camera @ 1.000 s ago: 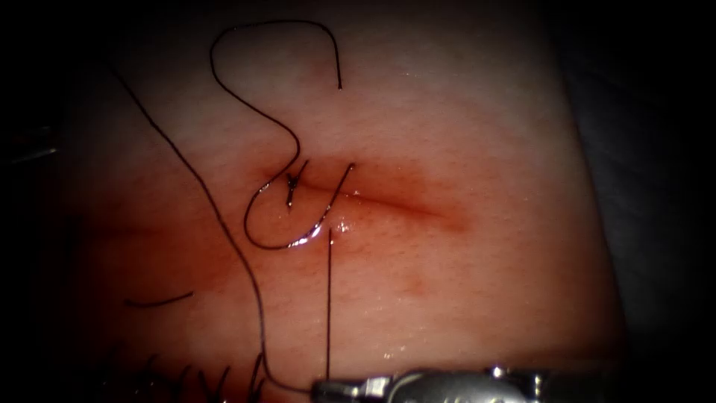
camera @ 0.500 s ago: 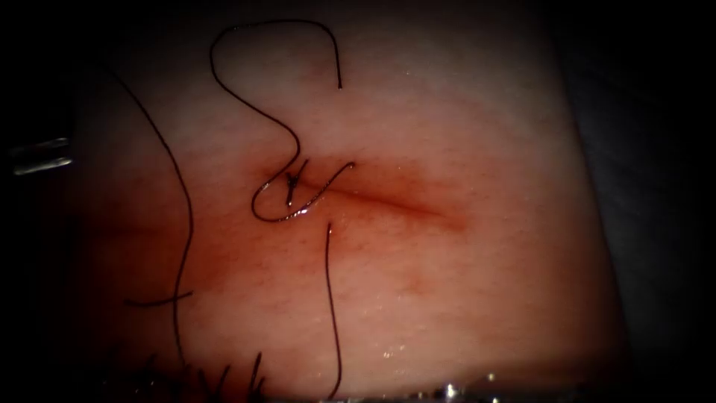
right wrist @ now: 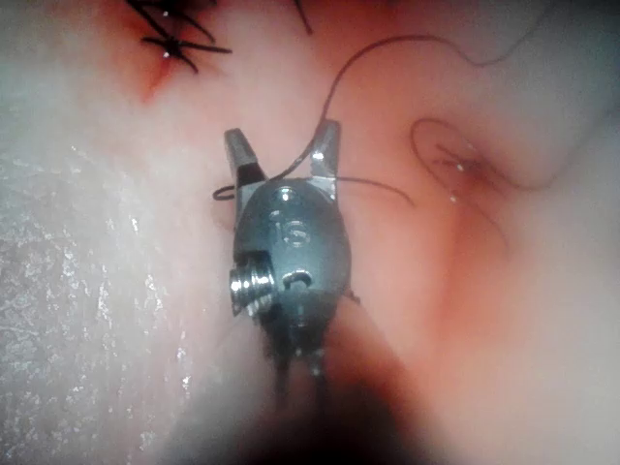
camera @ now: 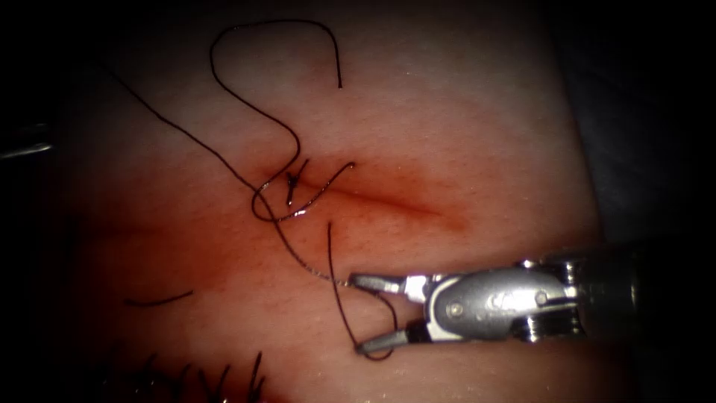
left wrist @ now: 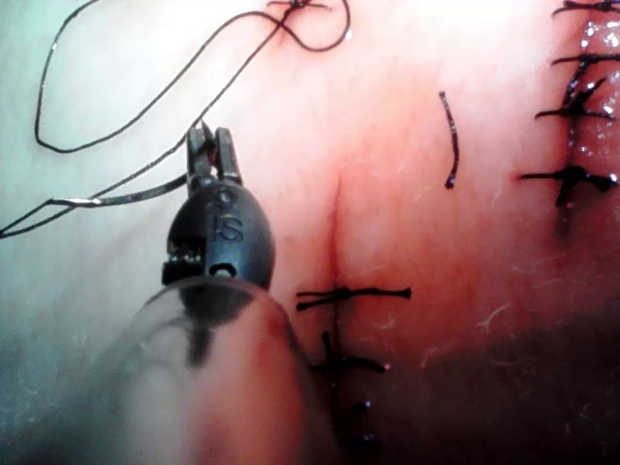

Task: Wound Closure
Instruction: With the right hand pull the suture through the tissue until a tail remains.

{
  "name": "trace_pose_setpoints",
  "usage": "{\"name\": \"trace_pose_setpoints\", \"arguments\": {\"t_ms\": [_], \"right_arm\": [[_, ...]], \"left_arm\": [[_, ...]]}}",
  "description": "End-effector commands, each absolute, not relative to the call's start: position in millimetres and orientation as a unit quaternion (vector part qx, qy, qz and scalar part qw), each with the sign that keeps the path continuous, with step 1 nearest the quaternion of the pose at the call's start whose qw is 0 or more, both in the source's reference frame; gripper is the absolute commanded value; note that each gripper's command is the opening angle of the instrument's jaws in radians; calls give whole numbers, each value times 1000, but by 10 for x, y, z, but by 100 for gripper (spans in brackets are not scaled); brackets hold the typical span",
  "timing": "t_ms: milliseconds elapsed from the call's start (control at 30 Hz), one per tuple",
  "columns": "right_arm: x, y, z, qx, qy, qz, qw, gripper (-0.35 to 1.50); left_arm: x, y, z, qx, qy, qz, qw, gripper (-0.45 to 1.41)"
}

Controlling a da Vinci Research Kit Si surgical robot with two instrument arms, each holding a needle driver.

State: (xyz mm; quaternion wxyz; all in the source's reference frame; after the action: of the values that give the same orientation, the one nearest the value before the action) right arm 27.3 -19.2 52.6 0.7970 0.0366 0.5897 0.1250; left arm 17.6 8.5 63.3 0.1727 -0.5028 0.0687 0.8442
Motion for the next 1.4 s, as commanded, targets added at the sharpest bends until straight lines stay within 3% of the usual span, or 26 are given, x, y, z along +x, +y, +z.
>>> {"name": "trace_pose_setpoints", "arguments": {"t_ms": [33,567,1000,1400], "right_arm": [[270,-207,522,38,595,117,794,147],[180,-208,471,71,600,122,788,143],[250,-157,572,-36,561,86,823,142],[310,-153,640,-37,547,55,835,135]], "left_arm": [[175,87,641,-503,72,843,176,-45],[189,94,646,-495,88,844,187,-45],[162,84,643,-503,83,842,176,-45],[153,80,645,-506,75,843,166,-45]]}}
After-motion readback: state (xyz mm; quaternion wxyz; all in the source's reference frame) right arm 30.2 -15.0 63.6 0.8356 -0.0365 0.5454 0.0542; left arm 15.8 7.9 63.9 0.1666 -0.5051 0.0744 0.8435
